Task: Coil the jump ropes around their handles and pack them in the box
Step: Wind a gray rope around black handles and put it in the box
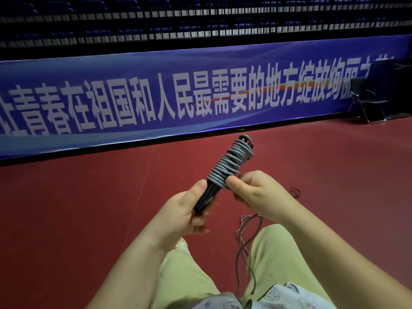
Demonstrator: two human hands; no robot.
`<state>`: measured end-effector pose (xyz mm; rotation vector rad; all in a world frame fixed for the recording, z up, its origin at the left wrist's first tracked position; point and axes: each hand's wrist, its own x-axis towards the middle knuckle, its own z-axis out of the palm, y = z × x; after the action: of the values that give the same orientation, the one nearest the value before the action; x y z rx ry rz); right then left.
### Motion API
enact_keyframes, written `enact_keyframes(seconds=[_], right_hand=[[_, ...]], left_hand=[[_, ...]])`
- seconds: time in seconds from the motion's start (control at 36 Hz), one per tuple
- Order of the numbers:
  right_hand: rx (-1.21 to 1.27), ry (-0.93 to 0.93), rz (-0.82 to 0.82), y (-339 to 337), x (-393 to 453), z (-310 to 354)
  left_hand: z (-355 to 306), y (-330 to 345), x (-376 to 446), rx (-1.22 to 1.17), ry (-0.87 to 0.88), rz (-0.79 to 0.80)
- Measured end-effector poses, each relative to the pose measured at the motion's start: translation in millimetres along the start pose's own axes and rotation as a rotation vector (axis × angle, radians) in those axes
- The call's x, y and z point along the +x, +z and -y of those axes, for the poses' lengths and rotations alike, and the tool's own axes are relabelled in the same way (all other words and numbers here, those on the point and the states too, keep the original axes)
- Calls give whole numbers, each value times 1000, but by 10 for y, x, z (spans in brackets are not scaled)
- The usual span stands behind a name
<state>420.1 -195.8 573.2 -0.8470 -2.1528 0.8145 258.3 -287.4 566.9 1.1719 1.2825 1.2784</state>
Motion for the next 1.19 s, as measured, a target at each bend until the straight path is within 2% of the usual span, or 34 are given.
enact_keyframes(seconds=[0.17, 0.28, 0.44, 0.53, 0.58, 0.72, 0.78, 0.83, 0.92, 1.0, 1.19], right_hand=[[270, 10, 160, 52, -26, -71], [524, 75, 81, 40, -39, -48], [355, -25, 19, 5, -40, -41], [377, -55, 57, -9, -65, -65], [434, -70, 102, -10, -88, -61], [604, -117, 200, 33, -114, -38], [628, -126, 214, 39, -110, -4], [611, -141, 243, 31, -94, 34], [534, -107, 256, 17, -38, 33], [450, -72, 239, 53, 21, -31], [224, 2, 123, 159, 86, -150]], left_hand=[[-1, -93, 125, 443, 196, -267], [36, -1, 169, 647, 269, -360], [133, 67, 159, 685, 276, -328], [89, 49, 138, 701, 246, -189], [49, 26, 109, 615, 182, -11], [84, -55, 50, -214, -78, 661], [109, -50, 49, -350, -133, 769], [108, -31, 39, -385, -183, 720], [42, -1, -1, -299, -206, 469], [4, 27, 0, -148, -163, 283], [74, 147, 59, 65, -78, -5]])
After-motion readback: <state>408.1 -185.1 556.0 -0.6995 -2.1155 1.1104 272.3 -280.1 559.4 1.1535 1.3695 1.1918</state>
